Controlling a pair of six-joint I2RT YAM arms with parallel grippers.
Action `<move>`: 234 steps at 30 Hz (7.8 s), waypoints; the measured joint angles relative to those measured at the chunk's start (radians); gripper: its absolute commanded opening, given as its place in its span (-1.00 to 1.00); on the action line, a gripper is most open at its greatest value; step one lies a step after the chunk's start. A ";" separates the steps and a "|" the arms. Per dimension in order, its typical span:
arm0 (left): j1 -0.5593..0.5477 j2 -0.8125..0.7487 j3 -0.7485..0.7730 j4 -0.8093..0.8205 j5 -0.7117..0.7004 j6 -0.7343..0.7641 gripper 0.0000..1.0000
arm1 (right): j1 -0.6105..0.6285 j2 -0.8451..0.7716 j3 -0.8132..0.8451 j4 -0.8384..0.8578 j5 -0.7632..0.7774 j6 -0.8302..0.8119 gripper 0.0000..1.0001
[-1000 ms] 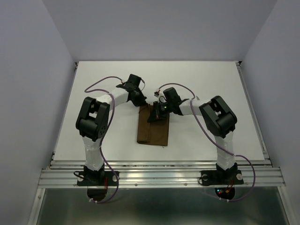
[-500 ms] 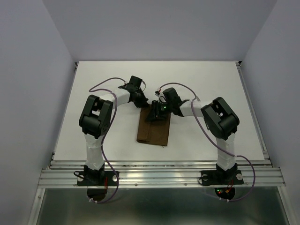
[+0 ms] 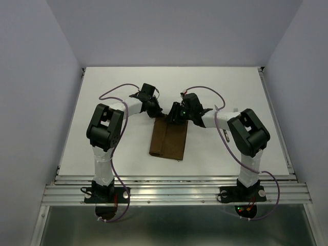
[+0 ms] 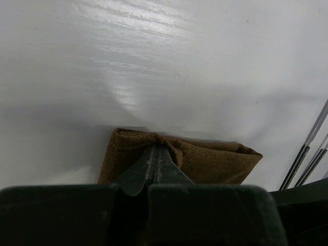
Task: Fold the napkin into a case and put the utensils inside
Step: Smooth out the 2/3-rectangle-folded napkin at the center of the board.
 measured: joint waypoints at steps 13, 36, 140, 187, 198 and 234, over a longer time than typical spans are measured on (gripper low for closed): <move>0.000 0.000 -0.011 0.020 0.029 0.009 -1.00 | -0.014 0.094 0.124 -0.039 0.066 0.018 -0.06; 0.001 -0.008 -0.041 0.060 0.048 0.009 -1.00 | -0.022 0.164 0.177 -0.063 0.067 0.000 -0.99; 0.000 -0.256 -0.360 0.021 0.071 0.119 -1.00 | -0.011 0.122 0.083 0.010 0.097 -0.004 -0.99; -0.087 -0.566 -0.450 -0.168 -0.005 0.133 -1.00 | -0.011 0.122 0.080 0.017 0.097 0.006 -0.99; -0.158 -0.514 -0.529 -0.141 0.002 0.127 -1.00 | -0.011 0.122 0.080 0.017 0.097 0.006 -0.99; -0.230 -0.532 -0.644 -0.071 0.089 0.061 -1.00 | -0.011 0.122 0.080 0.017 0.090 0.015 -0.99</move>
